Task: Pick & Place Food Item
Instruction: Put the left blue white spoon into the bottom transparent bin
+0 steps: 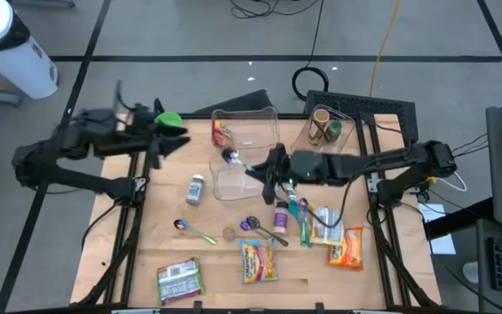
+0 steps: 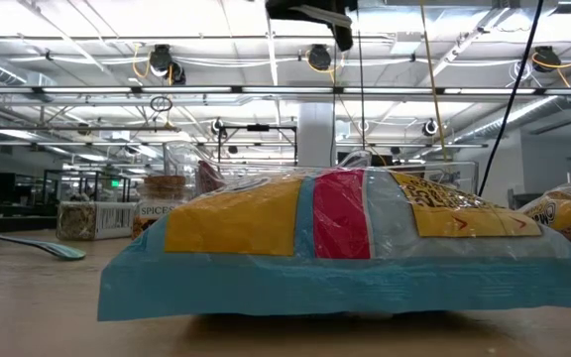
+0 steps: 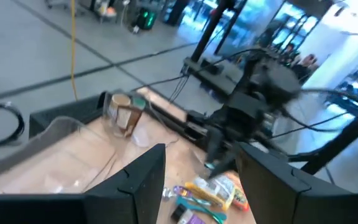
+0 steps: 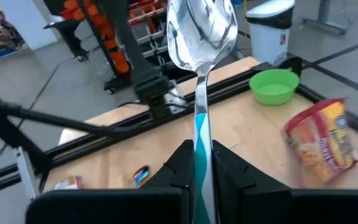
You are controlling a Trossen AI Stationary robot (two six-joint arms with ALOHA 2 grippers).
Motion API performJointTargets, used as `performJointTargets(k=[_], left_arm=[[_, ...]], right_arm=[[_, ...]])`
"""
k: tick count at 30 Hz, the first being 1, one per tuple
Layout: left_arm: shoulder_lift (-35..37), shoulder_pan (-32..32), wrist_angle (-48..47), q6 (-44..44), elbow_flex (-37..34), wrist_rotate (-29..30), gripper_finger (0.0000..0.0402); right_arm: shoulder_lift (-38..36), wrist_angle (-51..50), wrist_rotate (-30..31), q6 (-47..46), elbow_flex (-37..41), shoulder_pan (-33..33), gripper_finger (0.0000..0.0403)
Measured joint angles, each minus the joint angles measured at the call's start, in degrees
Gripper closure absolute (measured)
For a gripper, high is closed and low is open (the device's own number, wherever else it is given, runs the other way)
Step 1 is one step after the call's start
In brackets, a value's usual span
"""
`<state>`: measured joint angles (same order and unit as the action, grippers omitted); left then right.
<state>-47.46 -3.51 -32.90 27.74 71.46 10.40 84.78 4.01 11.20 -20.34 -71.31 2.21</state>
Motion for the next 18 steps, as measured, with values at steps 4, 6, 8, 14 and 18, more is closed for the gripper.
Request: performJointTargets(k=[4, 6, 8, 14, 18], left_arm=[[3.16, 0.02, -1.29, -2.2, 0.0, -2.55, 0.0199], [4.04, 0.04, -2.04, -3.55, 0.0, -3.83, 0.0199], [4.26, 0.04, -2.38, -4.92, 0.0, -5.02, 0.0199], [4.03, 0.04, -3.47, -9.13, 0.0, -8.76, 0.0199], [4.0, 0.04, -3.55, -11.46, 0.0, -9.25, 0.0199]], right_arm=[[0.0, -2.83, -4.14, 0.1, -2.64, -5.55, 0.0386], [-0.01, -3.36, -6.2, 0.56, -3.82, -8.34, 0.0386], [0.02, -3.44, -8.81, 1.37, -4.84, -10.99, 0.0386], [3.75, -4.61, -15.99, 2.65, -10.03, -16.18, 0.0386], [8.11, -6.97, -17.54, 5.0, -14.98, -16.67, 0.0386]])
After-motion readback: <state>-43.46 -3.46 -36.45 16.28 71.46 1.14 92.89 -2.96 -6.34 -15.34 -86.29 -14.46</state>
